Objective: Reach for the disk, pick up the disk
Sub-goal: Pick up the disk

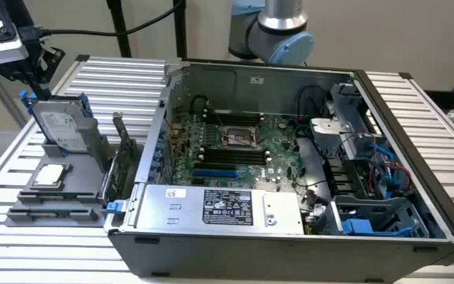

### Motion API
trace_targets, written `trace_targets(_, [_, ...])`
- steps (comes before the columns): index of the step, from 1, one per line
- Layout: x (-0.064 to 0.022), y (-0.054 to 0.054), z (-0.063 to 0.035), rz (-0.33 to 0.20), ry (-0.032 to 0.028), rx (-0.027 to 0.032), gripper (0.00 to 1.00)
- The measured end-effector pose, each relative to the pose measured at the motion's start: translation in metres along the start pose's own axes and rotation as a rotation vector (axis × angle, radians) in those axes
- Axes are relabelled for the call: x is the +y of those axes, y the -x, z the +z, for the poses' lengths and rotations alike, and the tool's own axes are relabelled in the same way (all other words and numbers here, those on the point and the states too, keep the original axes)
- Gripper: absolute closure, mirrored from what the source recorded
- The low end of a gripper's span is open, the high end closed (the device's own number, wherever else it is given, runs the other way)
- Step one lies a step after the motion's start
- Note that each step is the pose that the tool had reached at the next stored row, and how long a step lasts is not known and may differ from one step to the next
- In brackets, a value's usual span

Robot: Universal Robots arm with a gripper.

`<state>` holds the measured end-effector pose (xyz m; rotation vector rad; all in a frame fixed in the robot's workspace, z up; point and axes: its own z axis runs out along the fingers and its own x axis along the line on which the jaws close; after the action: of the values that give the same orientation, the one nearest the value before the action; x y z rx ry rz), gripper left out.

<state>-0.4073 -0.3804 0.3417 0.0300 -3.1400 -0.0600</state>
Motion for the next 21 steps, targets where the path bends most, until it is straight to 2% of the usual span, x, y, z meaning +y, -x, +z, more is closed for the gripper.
trace_targets(15, [0.0003, 0.0, 0.0, 0.0, 0.0, 0.0, 0.89])
trace_targets(17, [0.0027, -0.002, 0.0001, 0.0, 0.0, -0.0001, 0.89])
trace_targets(21, [0.0132, -0.009, 0.0005, 0.0, 0.0, -0.0002, 0.89])
